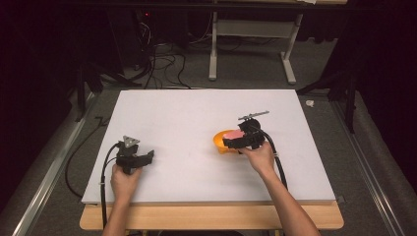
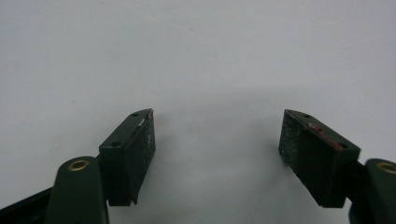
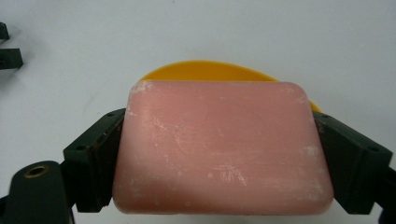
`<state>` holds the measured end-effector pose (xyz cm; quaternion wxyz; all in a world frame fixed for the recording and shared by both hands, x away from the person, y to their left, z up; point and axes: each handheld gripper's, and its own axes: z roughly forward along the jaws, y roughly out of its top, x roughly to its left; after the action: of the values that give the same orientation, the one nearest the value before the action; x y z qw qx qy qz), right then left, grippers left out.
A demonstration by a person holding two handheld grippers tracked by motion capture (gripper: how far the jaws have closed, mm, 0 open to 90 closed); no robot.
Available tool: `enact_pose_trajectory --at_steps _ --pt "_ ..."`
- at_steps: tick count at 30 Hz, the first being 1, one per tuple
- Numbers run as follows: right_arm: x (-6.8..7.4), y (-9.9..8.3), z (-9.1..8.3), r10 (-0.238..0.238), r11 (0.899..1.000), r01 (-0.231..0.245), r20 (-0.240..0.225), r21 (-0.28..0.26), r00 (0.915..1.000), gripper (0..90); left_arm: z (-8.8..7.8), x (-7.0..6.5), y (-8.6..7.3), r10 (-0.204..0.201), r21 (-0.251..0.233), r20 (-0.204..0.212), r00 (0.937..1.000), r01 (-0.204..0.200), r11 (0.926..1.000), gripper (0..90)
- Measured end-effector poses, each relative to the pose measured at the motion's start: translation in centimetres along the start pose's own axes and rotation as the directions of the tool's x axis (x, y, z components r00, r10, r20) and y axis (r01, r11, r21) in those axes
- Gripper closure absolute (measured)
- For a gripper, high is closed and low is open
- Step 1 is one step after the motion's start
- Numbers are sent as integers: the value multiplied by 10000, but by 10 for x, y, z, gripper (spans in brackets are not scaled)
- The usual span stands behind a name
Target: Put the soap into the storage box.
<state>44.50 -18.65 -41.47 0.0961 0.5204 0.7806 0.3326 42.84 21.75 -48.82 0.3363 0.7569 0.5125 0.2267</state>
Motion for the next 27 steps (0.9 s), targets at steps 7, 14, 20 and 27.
enact_pose_trajectory --at_steps 7,14,20,27 --pt "2 1 4 52 9999 -53 96 127 9999 137 0 0 0 7 -18 -5 10000 -7 10000 274" --pt "4 1 7 108 9998 -112 238 172 9997 136 0 0 0 11 -19 -8 10000 -11 10000 274" --pt "5 1 10 99 9995 -105 224 292 9997 136 0 0 0 13 -21 -9 10000 -13 10000 274" --pt "3 0 13 341 9985 -351 233 422 9991 136 0 0 0 20 -22 -15 10000 -20 10000 275"
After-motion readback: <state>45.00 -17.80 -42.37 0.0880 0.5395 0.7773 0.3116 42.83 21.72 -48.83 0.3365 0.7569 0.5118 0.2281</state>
